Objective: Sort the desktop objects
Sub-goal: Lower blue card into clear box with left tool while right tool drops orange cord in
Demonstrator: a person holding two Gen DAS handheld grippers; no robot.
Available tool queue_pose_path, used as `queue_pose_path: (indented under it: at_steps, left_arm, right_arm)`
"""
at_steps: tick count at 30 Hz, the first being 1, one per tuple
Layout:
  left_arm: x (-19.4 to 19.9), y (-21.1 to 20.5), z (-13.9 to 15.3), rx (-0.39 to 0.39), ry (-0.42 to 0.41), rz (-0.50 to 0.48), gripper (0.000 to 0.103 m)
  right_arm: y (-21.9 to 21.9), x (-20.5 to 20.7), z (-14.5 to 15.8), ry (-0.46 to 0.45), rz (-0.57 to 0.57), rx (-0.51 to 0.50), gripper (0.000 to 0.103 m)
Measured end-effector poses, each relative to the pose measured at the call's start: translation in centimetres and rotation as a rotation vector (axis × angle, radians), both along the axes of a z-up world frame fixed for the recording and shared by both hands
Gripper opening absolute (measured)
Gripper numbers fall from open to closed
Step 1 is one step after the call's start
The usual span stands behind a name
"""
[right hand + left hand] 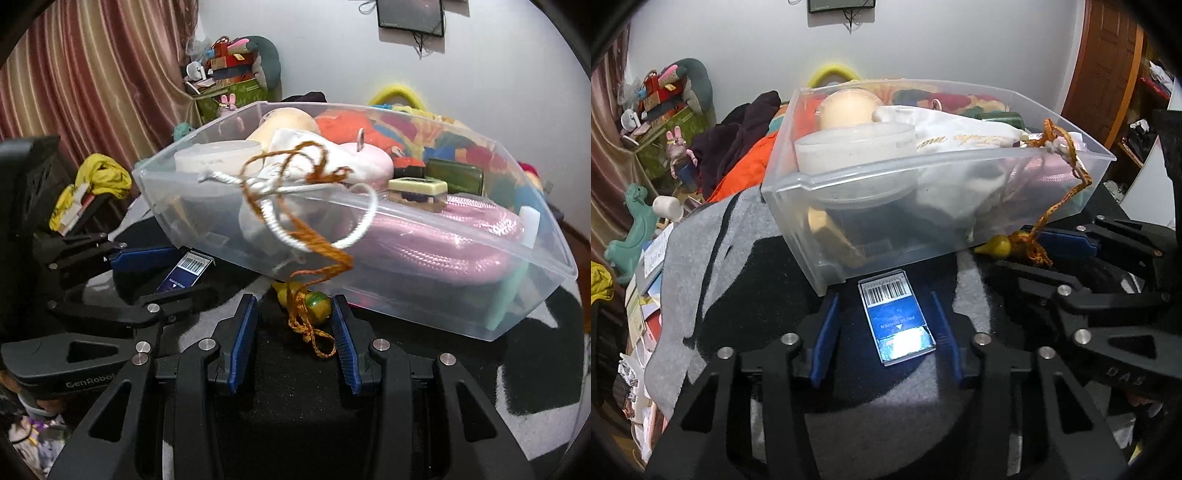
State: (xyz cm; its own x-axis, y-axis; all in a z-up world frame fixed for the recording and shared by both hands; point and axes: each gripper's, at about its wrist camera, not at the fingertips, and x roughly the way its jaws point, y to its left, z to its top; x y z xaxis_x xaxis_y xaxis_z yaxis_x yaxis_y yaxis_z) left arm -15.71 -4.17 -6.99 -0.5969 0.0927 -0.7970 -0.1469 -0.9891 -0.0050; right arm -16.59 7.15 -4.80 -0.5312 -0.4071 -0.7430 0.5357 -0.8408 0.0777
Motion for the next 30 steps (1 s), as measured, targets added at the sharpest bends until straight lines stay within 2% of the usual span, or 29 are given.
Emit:
queue_pose_path:
  at_steps: [1,3,10,18,30]
  left_arm:
    - [0.1,0.0,0.1,-0.005,0.006,0.000,0.036]
    - [0.3,0.1,0.1,-0.010,0.015,-0.002,0.027]
    - [0.9,-1.1,0.7,0.048,0.016,0.017,0.027]
    - [3.0,-1.6,2.6,0.079,0.071,0.024,0.027]
    - [4.5,0.3,7.1,0.093,0.206,-0.019,0.027]
  right_arm:
    - [-0.1,0.0,0.0,0.000,0.002,0.003,0.022]
    - [0.1,0.0,0.0,-0.005,0.009,-0.008,0.017]
    - [1.9,0.7,0.4,-0.017,0.005,-0.063,0.017]
    - [5.8,1.5,1.7,-0.010,-0.064,-0.132,0.017]
    - [8.5,2.8,6.5,0.118,-0.111,-0.207,0.017]
